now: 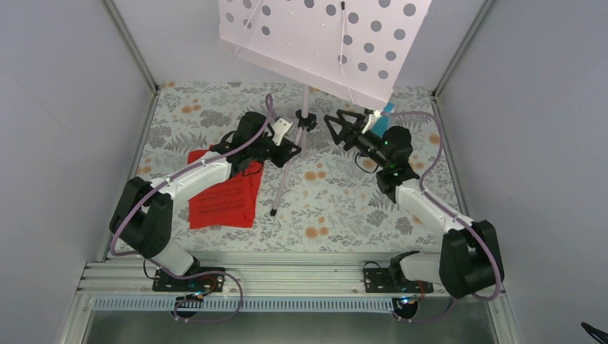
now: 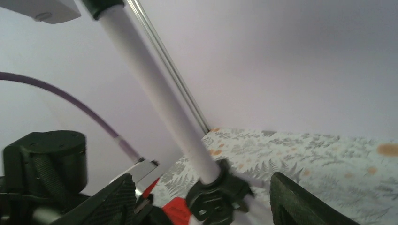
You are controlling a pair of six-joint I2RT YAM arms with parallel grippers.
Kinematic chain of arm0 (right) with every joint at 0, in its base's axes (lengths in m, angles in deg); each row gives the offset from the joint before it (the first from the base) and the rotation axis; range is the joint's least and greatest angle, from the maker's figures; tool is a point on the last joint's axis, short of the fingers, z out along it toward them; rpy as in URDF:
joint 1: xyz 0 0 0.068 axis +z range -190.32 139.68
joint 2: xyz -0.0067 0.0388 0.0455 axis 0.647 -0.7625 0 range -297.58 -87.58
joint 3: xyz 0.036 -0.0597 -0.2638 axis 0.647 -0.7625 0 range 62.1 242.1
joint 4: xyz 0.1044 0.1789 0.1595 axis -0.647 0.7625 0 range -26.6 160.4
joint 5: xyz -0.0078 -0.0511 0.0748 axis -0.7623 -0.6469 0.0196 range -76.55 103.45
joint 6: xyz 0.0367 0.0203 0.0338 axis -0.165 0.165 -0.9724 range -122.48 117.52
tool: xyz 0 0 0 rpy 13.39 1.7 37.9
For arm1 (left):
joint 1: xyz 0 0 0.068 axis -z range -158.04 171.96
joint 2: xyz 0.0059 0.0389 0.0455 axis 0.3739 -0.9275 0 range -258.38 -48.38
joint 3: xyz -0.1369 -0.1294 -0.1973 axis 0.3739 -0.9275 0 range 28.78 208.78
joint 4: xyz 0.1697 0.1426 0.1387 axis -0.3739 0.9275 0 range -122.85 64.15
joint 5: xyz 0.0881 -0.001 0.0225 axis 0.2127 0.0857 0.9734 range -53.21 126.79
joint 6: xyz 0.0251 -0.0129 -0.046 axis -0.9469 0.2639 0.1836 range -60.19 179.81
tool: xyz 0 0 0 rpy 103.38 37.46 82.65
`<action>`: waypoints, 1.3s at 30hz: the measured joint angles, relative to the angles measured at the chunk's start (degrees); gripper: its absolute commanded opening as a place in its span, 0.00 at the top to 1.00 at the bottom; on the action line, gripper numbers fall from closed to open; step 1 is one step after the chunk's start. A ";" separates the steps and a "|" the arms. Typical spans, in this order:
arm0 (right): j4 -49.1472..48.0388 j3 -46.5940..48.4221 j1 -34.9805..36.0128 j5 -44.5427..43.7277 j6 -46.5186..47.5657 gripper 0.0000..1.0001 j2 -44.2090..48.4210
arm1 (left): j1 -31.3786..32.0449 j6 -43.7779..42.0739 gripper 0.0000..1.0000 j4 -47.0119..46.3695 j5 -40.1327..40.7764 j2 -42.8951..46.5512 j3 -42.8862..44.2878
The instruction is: Pack up the instrument practice props
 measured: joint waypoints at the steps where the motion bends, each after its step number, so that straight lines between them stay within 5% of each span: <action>1: -1.09 0.46 -1.33 1.95 0.74 0.31 -0.96 | 0.00 -0.02 0.98 0.00 -0.07 0.02 0.00; 18: -10.05 26.40 -3.96 26.95 3.69 0.31 -23.56 | 0.00 -0.04 0.98 0.00 -0.13 0.02 0.00; 39: -9.88 38.95 -2.64 33.94 5.27 0.96 -29.49 | -0.04 -0.17 0.98 0.02 -0.46 -0.04 0.00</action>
